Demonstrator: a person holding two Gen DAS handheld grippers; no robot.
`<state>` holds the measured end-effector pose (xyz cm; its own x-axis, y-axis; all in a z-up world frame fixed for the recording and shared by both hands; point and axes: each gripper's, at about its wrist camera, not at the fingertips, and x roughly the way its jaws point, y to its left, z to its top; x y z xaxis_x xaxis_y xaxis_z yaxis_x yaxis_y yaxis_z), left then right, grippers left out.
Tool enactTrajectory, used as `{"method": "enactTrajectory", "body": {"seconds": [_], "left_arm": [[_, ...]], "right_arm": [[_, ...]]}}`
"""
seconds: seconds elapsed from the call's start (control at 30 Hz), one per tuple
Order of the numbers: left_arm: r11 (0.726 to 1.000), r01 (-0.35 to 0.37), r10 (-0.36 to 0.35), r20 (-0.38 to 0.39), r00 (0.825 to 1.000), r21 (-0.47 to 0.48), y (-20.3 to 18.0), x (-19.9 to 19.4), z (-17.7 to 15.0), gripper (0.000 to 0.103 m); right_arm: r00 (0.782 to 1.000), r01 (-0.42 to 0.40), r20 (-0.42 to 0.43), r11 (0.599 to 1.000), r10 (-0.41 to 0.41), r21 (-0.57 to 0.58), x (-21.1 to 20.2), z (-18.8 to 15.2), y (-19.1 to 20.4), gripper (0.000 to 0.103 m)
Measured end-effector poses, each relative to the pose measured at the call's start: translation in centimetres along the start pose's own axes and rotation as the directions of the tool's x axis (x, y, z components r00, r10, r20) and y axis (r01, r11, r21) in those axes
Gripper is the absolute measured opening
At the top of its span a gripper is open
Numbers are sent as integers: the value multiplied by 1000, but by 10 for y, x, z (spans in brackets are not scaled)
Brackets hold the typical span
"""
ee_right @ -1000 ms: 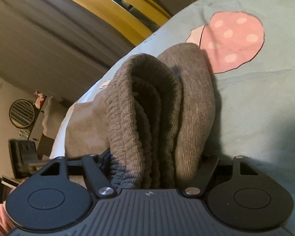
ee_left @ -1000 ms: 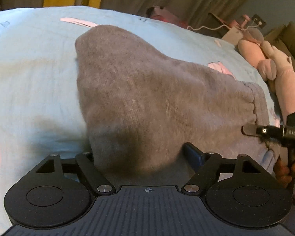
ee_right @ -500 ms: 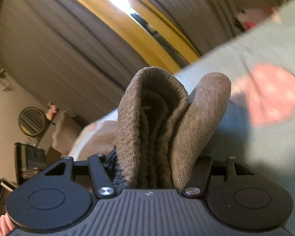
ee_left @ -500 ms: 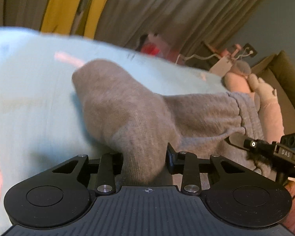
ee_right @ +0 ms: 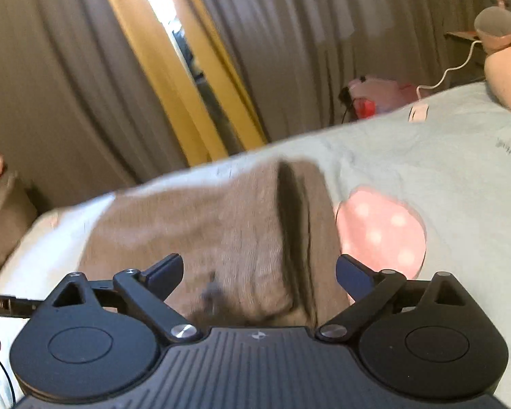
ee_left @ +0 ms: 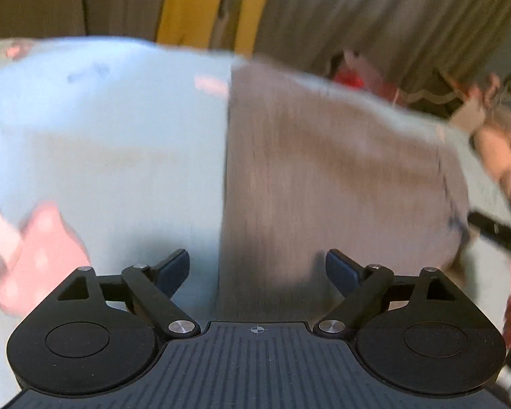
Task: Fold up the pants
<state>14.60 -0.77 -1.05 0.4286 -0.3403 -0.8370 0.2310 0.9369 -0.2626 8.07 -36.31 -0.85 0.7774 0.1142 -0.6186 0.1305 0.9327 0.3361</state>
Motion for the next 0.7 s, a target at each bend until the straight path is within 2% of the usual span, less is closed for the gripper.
{"method": "enactTrajectory", "body": {"seconds": [0.1, 0.17, 0.27, 0.37, 0.43, 0.5, 0.6, 0.7], "left_arm": [[996, -85, 86, -26, 996, 36, -1, 15, -25, 101], [992, -111, 111, 7, 994, 61, -4, 15, -35, 102], [985, -152, 153, -7, 988, 83, -15, 9, -40, 102], [978, -194, 197, -38, 980, 81, -8, -3, -56, 101], [970, -217, 220, -15, 975, 111, -11, -7, -75, 101], [953, -258, 258, 22, 966, 156, -20, -11, -94, 101], [932, -294, 298, 13, 954, 214, -38, -11, -116, 101], [924, -290, 291, 33, 956, 248, -53, -16, -130, 101]], "right_arm": [[994, 90, -52, 995, -92, -50, 13, -17, -1, 99], [991, 102, -80, 993, -106, -55, 22, -25, -3, 99], [988, 140, -59, 988, -145, -71, 21, -28, 7, 99], [979, 197, -37, 976, -201, -89, -4, -38, 23, 99], [972, 222, -40, 965, -230, -141, -16, -52, 33, 99], [969, 225, -53, 951, -241, -213, -31, -73, 45, 99], [963, 226, -77, 929, -259, -292, -54, -108, 59, 99], [963, 210, -109, 938, -248, -276, -74, -131, 68, 99]]}}
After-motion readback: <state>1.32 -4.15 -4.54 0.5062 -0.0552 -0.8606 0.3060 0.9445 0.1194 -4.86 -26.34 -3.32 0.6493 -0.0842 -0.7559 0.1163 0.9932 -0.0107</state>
